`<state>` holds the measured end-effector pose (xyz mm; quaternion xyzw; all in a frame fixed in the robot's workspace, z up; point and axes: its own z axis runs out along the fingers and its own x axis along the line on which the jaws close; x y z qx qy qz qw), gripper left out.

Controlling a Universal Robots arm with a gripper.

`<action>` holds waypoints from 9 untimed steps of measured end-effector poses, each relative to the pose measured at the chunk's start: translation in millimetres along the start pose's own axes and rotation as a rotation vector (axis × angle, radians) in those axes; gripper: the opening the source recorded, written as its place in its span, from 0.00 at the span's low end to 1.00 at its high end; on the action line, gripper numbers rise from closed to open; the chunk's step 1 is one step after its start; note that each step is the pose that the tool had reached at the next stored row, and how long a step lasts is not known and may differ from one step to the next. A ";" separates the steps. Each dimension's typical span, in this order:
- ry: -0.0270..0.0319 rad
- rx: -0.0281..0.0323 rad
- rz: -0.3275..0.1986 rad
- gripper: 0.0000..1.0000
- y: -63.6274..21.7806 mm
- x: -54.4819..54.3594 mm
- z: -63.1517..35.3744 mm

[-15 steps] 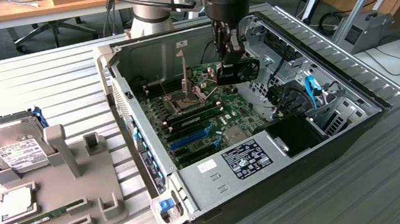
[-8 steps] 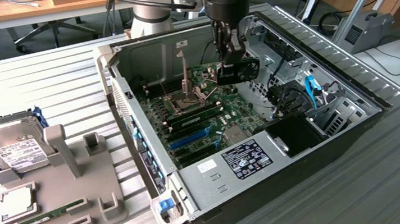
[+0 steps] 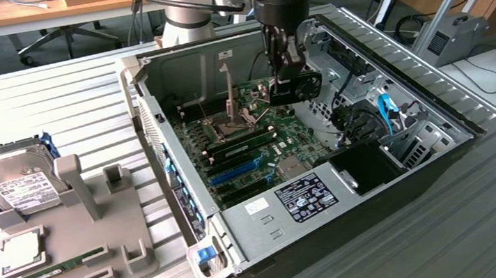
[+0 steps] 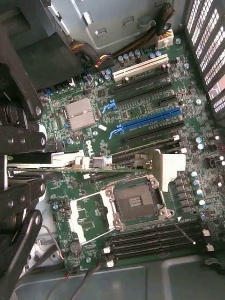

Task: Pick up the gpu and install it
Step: 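Insert the gpu into the slot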

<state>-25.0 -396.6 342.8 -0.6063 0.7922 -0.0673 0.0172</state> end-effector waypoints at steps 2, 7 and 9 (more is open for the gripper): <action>0.0004 0.0007 -0.007 0.26 0.0 0.0 0.0; 0.0012 0.0020 -0.019 0.26 0.0 0.0 0.0; 0.0016 0.0026 -0.024 0.26 0.0 0.0 0.0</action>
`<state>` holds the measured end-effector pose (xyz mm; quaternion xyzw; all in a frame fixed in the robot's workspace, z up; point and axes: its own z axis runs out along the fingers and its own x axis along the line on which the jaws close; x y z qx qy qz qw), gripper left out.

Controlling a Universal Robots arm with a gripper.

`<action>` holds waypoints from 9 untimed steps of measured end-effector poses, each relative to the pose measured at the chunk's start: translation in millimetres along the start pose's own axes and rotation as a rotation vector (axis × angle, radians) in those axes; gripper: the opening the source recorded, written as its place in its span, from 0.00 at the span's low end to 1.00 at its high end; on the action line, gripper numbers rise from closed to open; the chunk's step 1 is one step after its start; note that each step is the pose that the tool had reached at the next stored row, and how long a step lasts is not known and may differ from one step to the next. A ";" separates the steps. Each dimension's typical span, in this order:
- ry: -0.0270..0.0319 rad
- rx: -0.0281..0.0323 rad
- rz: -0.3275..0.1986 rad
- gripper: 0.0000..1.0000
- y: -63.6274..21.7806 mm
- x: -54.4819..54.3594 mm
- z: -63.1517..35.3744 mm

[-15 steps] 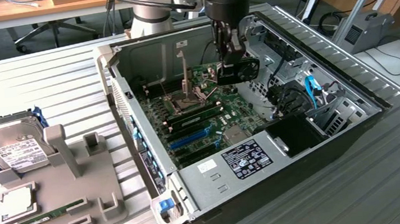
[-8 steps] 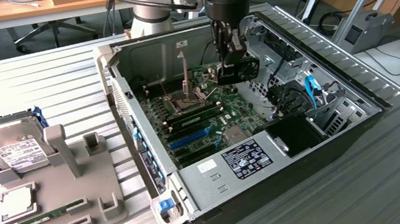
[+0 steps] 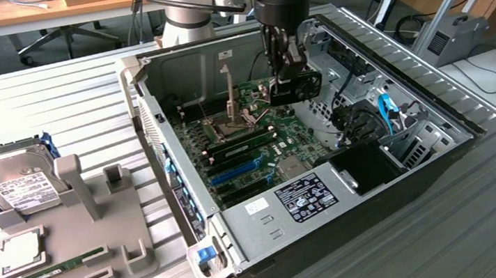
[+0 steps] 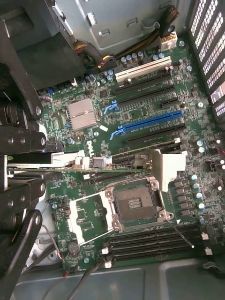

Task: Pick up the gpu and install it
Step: 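Insert the gpu into the slot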

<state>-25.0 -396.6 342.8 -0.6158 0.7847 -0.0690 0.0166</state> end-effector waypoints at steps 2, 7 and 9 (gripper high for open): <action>0.0004 0.0007 -0.006 0.26 0.0 0.0 0.0; 0.0014 0.0022 -0.020 0.26 0.0 0.0 0.0; 0.0021 0.0032 -0.030 0.26 0.0 0.0 0.0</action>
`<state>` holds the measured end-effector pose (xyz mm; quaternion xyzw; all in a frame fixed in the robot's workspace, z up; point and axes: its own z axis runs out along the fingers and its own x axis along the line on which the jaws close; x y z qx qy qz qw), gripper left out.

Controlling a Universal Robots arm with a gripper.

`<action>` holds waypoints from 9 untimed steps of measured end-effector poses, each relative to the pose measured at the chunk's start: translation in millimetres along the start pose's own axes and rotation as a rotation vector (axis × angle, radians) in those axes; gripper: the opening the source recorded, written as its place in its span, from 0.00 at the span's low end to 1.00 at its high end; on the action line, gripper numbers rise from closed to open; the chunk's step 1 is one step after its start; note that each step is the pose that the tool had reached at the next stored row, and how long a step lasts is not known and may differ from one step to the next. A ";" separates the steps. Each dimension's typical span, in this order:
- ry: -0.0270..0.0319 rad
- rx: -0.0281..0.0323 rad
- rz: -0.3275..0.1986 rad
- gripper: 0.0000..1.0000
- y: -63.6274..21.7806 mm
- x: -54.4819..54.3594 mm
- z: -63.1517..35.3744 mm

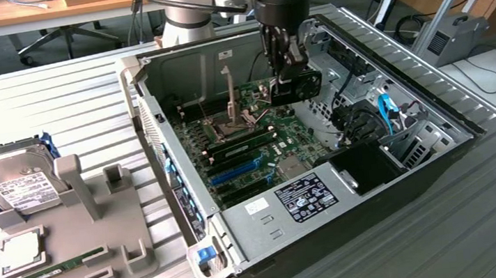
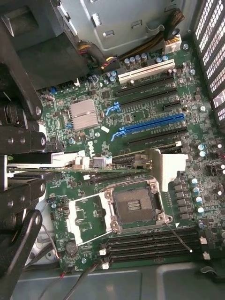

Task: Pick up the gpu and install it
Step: 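Insert the gpu into the slot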

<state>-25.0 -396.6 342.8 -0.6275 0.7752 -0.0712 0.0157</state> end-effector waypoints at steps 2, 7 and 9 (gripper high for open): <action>0.0003 0.0006 -0.005 0.26 0.0 0.0 0.0; 0.0012 0.0019 -0.018 0.26 0.0 0.0 0.0; 0.0016 0.0025 -0.023 0.26 0.0 0.0 0.0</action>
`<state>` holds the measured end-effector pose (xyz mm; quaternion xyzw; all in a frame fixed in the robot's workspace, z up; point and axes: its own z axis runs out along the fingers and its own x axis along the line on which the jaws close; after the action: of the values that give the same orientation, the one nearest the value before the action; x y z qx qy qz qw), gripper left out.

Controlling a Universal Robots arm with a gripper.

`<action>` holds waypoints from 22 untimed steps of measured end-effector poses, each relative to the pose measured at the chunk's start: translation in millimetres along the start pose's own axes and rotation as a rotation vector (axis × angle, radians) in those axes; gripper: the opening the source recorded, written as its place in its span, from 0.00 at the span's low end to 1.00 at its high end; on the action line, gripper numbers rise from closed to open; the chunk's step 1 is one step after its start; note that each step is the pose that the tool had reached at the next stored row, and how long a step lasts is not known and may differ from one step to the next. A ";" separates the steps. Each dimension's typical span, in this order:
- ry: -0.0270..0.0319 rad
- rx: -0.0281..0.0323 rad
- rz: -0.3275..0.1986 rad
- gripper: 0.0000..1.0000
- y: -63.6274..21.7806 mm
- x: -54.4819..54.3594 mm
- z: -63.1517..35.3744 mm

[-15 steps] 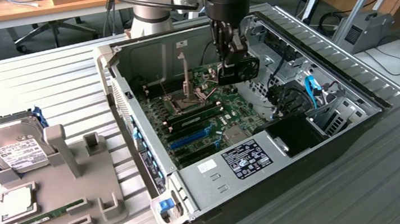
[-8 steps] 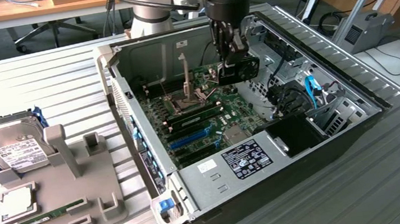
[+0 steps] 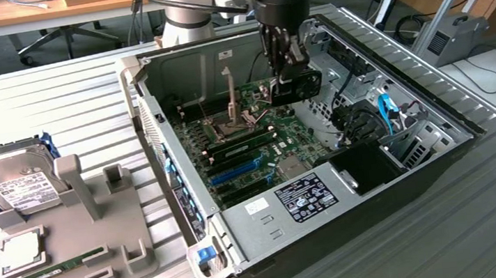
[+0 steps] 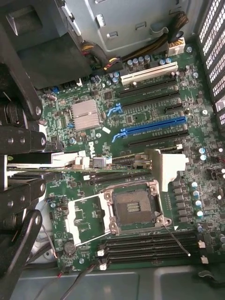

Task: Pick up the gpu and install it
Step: 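Insert the gpu into the slot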

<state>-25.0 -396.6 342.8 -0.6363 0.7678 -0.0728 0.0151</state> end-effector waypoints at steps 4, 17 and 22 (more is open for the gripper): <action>0.0010 0.0012 -0.010 0.26 0.0 0.0 0.0; 0.0037 0.0049 -0.045 0.26 0.0 0.0 0.0; 0.0048 0.0063 -0.057 0.26 0.0 0.0 0.0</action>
<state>-25.0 -396.6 342.7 -0.6577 0.7492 -0.0772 0.0131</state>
